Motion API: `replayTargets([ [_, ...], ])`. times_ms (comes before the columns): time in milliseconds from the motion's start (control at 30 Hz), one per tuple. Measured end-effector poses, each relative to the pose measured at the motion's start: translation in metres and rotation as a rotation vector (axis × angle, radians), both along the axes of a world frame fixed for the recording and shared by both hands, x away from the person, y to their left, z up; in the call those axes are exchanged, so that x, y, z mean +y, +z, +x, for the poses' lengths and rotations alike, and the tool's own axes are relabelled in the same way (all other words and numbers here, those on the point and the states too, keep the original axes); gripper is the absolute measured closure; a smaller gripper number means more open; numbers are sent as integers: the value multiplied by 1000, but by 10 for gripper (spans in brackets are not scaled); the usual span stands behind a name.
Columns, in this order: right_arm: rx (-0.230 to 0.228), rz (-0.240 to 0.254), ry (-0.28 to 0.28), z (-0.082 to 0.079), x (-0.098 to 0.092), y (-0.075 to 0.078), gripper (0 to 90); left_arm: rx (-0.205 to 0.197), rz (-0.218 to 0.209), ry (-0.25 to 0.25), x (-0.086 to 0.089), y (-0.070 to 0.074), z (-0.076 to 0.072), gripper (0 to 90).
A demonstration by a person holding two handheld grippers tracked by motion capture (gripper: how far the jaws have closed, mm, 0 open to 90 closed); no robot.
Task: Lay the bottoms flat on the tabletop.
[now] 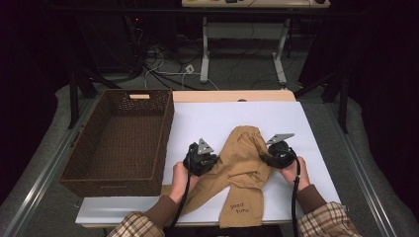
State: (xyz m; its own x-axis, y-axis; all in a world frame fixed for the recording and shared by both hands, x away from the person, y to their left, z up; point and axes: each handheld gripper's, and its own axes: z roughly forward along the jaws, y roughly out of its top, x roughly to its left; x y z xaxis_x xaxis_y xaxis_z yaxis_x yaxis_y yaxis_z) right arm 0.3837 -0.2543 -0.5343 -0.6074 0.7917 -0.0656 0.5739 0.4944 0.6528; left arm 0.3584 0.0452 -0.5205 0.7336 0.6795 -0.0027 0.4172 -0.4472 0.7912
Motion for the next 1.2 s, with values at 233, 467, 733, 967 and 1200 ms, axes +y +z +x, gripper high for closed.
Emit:
replayTargets([
  [233,-10,13,-4,-1,-1,8,784,-66,32,-8,5,17,-15,834],
  [467,63,-55,-9,6,-1,-8,737,81,103,-59,-3,-10,-4,789],
  [733,55,-44,-26,6,-5,-4,620,52,45,27,3,1,6,472],
  [967,51,-30,-37,7,-4,-3,574,89,43,57,-1,-6,16,381],
  [1200,91,-26,-9,9,-3,-11,546,181,93,35,-9,-32,24,333],
])
